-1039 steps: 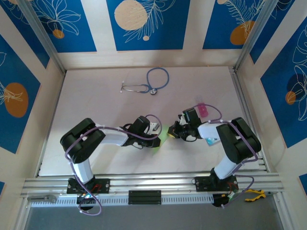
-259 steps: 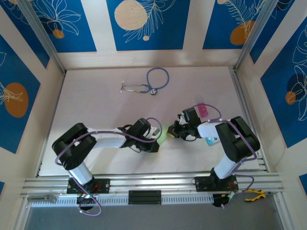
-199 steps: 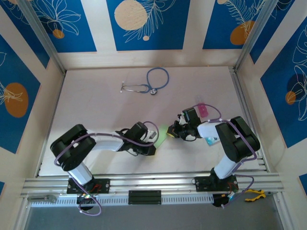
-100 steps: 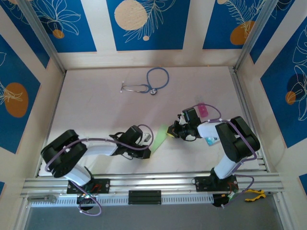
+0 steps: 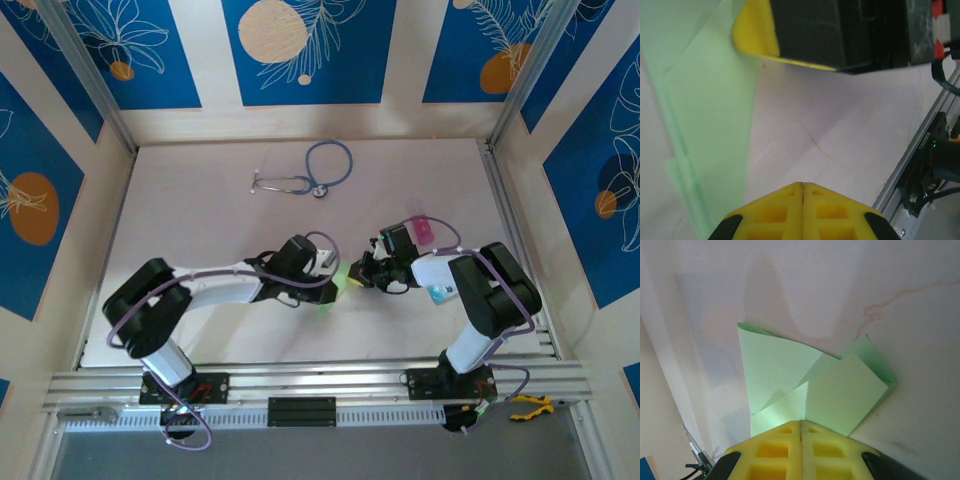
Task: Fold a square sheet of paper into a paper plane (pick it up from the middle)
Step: Fold the wing for the fifth time at the center of the table.
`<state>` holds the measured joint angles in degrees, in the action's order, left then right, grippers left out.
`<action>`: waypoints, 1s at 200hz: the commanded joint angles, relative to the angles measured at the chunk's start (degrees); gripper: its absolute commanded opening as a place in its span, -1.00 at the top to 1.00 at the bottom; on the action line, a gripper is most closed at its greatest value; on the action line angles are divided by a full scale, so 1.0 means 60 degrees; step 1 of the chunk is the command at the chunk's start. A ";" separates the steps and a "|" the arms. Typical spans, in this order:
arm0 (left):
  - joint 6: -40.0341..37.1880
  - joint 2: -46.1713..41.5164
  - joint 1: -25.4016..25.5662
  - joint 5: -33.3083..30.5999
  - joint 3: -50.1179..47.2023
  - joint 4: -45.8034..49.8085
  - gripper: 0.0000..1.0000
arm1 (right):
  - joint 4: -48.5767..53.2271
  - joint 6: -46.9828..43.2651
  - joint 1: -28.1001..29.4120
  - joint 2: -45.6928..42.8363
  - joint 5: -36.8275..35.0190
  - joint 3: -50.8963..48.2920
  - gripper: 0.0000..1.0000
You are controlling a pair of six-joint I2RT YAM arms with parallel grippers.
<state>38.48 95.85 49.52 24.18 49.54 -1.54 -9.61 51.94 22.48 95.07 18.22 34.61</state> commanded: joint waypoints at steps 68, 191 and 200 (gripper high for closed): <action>-0.0380 0.1019 -0.0050 0.0156 -0.0413 0.0374 0.95 | 0.1299 -0.0147 0.0003 0.0371 -0.1051 -0.0200 0.98; -0.0363 -0.1370 -0.0097 -0.0119 -0.1828 0.0613 0.94 | 0.1148 -0.0134 -0.0004 0.0405 -0.0926 -0.0192 0.98; -0.0377 -0.1451 -0.0119 -0.0148 -0.1603 0.0597 0.93 | 0.1142 -0.0121 0.0009 0.0401 -0.0901 -0.0201 0.98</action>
<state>36.97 90.15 49.50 24.38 37.98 0.14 -9.37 51.92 22.48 95.07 18.17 34.74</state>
